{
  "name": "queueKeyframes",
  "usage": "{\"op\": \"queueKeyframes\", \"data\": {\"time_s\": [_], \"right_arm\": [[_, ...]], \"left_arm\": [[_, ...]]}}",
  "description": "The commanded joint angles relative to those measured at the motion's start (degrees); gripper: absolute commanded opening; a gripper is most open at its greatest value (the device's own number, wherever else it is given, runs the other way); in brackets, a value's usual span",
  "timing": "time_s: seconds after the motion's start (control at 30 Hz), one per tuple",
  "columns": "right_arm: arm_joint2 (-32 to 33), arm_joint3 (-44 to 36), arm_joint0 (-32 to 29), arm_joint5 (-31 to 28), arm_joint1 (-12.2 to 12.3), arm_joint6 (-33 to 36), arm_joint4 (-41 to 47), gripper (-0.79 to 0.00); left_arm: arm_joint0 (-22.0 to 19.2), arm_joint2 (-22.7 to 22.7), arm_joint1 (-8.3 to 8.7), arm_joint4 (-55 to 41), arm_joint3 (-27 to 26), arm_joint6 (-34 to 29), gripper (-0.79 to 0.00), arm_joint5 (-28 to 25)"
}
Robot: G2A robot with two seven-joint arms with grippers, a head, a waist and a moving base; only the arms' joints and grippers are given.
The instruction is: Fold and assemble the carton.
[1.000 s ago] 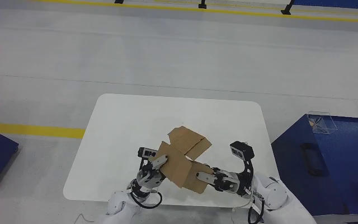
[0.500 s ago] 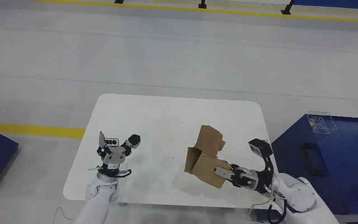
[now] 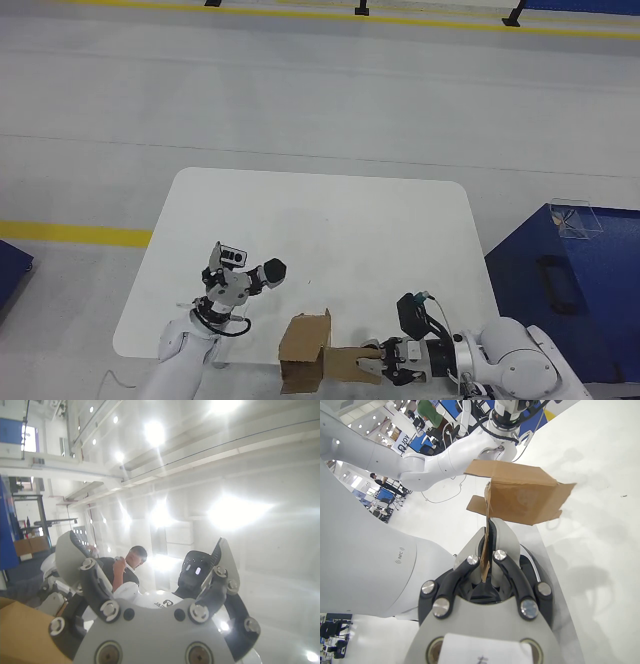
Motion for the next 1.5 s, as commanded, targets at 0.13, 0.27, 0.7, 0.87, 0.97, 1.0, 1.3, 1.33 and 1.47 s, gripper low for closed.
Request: {"op": "queueKeyframes", "data": {"time_s": [0.13,0.27,0.7,0.87,0.97,1.0,1.3,1.33,1.47], "right_arm": [[-1.39,-1.07,0.66,-0.01,0.18,-0.92,-1.26,-0.785],[-2.14,-1.17,1.09,0.42,0.29,-1.43,-1.90,-0.785],[-1.71,-2.10,0.97,0.15,1.21,-1.14,-1.23,-0.785],[-1.67,-2.03,0.94,0.81,1.44,-2.32,0.26,-0.785],[-1.73,-2.07,1.02,0.81,1.44,-2.82,0.94,-0.785],[-1.73,-2.07,1.02,0.81,1.44,-2.82,0.94,-0.785],[-2.09,-2.02,1.15,3.51,1.37,-4.27,-0.70,-0.785],[-2.17,-1.93,1.33,4.36,1.34,-5.14,-0.96,-0.785],[-1.92,-0.13,2.47,7.22,1.42,-5.76,2.11,-0.785]], "left_arm": [[0.10,-0.26,0.86,3.83,-0.94,-3.09,0.000,11.72],[-0.39,-0.63,1.37,6.38,-0.44,-4.50,0.000,16.57],[0.03,1.52,2.99,19.47,-1.46,-9.78,0.000,26.07],[0.04,2.27,3.10,20.75,-1.47,-8.88,0.000,25.02],[0.14,1.83,2.83,17.37,-1.88,-7.64,0.000,23.00],[0.14,1.83,2.83,17.37,-1.88,-7.64,0.000,23.00],[0.49,1.40,2.88,17.40,-2.43,-7.06,0.000,21.78],[0.95,0.34,3.05,17.60,-2.96,-6.52,0.000,20.13],[4.77,-6.04,4.45,23.59,-9.18,-3.98,0.000,12.91]]}}
